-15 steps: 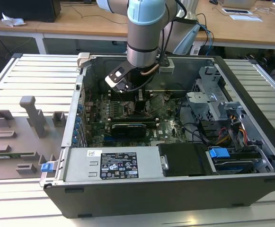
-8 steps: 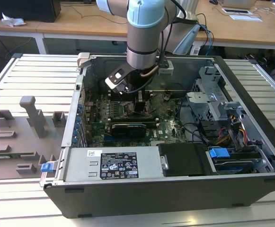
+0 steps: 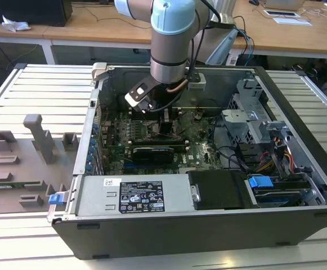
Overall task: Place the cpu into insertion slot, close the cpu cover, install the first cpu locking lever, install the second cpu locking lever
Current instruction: 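Place the cpu into insertion slot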
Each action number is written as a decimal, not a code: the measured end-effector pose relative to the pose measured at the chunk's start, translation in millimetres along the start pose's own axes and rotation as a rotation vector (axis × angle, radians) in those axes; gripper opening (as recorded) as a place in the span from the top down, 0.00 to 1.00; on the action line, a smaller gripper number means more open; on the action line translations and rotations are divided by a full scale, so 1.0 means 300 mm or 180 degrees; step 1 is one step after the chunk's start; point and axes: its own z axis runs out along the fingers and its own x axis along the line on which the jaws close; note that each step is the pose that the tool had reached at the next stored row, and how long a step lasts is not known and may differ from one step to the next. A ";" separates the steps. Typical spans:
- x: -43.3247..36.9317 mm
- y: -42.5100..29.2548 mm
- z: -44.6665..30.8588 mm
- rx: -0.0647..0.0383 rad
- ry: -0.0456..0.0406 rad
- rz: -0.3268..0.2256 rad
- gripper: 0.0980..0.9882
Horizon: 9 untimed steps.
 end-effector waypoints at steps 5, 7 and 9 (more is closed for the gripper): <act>0.000 -0.002 0.001 0.0000 0.0000 0.0001 0.50; 0.000 -0.002 0.002 0.0000 0.0000 0.0001 0.50; 0.000 -0.002 0.002 0.0000 0.0000 0.0001 0.50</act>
